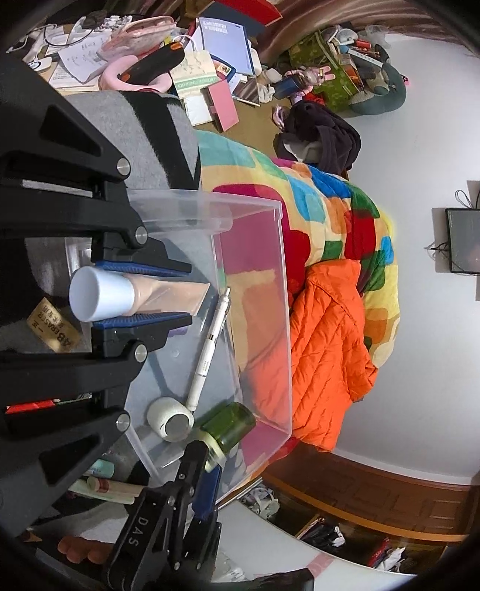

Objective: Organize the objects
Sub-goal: 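Lower the beige tube and tile block into the clear box and open both tools, then grasp the red tea bag with the right tool while the left tool grasps the braided rope bracelet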

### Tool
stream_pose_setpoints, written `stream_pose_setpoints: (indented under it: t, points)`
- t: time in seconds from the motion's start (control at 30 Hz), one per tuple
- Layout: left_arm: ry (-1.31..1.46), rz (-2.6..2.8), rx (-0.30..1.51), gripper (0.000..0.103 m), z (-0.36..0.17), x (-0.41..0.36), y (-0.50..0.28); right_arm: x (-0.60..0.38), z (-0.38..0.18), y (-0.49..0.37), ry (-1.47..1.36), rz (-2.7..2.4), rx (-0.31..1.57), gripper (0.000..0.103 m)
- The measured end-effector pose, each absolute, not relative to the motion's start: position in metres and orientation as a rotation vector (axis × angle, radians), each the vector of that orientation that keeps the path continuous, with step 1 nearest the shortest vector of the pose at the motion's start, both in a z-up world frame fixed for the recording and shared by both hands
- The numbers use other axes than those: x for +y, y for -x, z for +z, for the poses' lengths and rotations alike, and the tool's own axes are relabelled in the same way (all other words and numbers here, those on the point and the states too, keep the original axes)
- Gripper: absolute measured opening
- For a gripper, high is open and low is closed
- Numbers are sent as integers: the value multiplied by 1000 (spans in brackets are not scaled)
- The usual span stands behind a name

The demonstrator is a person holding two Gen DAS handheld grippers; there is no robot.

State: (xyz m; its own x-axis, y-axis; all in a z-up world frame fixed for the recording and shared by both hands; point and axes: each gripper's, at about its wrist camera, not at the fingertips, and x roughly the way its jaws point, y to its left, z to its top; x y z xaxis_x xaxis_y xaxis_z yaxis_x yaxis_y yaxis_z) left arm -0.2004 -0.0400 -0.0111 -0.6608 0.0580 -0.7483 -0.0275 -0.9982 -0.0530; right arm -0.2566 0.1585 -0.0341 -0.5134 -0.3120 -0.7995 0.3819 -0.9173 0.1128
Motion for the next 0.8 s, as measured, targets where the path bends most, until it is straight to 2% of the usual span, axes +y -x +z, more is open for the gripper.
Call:
stream_pose_setpoints:
  t: [0.07, 0.2, 0.3, 0.37, 0.43, 0.6, 0.8]
  points:
    - [1270, 2817, -59, 19, -10, -39, 198, 160, -33, 257, -1276, -2421, 101, 32]
    - [1249, 2819, -34, 19, -4, -37, 189, 166, -28, 254, -1273, -2422, 65, 46]
    - [1232, 2820, -34, 20, 2, -37, 180, 169, -19, 246, -1241, -2434, 57, 50]
    - [1222, 2824, -39, 24, 6, -38, 172, 172, -13, 240, -1223, -2433, 58, 50]
    - [1205, 2833, -45, 33, 10, -39, 162, 174, -7, 232, -1204, -2427, 53, 51]
    - [1151, 2859, -29, 47, 18, -38, 135, 183, 3, 206, -1154, -2416, 31, 58]
    - [1156, 2839, 7, 48, 13, -31, 107, 190, 1, 165, -1141, -2372, 26, 60]
